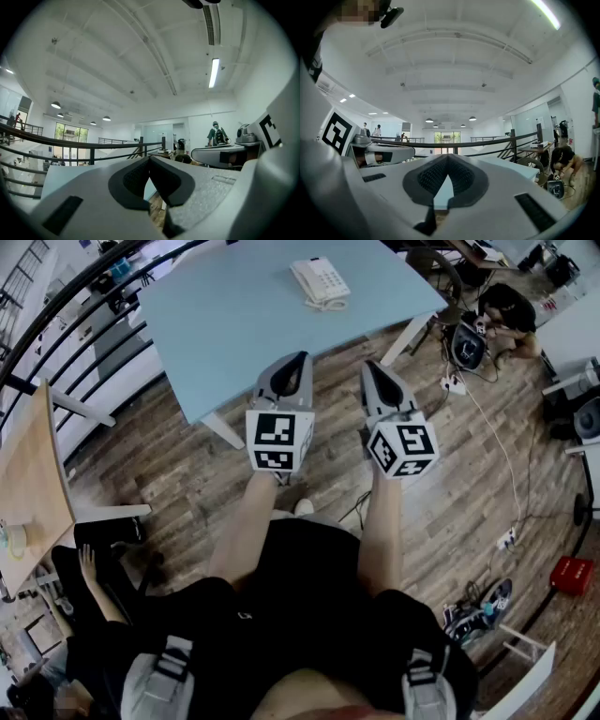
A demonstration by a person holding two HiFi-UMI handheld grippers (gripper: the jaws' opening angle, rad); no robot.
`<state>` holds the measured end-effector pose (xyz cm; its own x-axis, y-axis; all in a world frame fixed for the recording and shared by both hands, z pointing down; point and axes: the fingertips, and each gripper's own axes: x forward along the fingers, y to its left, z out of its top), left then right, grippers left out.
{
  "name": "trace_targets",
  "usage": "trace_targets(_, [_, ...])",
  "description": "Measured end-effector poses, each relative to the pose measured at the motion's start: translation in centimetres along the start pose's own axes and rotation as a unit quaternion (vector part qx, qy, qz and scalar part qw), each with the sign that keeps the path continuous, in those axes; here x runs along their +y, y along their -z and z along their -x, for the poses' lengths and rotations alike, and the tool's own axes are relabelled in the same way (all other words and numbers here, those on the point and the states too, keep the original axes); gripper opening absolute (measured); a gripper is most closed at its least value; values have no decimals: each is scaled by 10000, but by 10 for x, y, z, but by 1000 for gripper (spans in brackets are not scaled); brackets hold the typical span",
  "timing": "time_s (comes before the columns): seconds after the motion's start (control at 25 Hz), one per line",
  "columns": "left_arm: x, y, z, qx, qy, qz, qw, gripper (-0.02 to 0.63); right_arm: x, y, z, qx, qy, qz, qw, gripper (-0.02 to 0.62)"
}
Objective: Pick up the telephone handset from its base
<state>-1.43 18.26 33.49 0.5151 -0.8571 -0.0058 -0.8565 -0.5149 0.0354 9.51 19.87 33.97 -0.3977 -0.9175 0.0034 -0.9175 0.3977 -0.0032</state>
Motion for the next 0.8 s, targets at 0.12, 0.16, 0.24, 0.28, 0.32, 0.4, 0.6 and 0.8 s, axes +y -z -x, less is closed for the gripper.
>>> trace_targets(0.12, [-5,0,-5,-13,-99,-3,10000,0,-10,0,-1,-85,-66,-7,9999,-6])
trace_targets(0.16, [-8,1,-7,-1,-105,0,9999,0,-15,0,0,-90,-41,-70,9999,-6])
trace_targets(0.24, [-12,2,-9,24,-119,17,9999,0,-25,3,1,-57,14,-233,9997,-5])
trace_targets(0.28, [-11,2,-11,25,-150,20,9999,0,-29,3,0,-48,14,-288,9996,-5])
trace_targets(0.32, [-9,2,-12,20,-195,24,9998,0,-32,3,-2,-55,-1,-327,9994,-5])
trace_targets(0.4, [-4,2,-15,16,-284,79,9996,0,-39,3,-5,-76,-37,-391,9992,-5])
trace_targets(0.6, [4,7,-13,69,-406,160,9990,0,-47,9,-14,-83,-161,-695,9974,-5])
trace_targets(0.8, [22,1,-22,-18,-521,198,9984,0,-42,0,-32,-143,-406,-572,9974,-5])
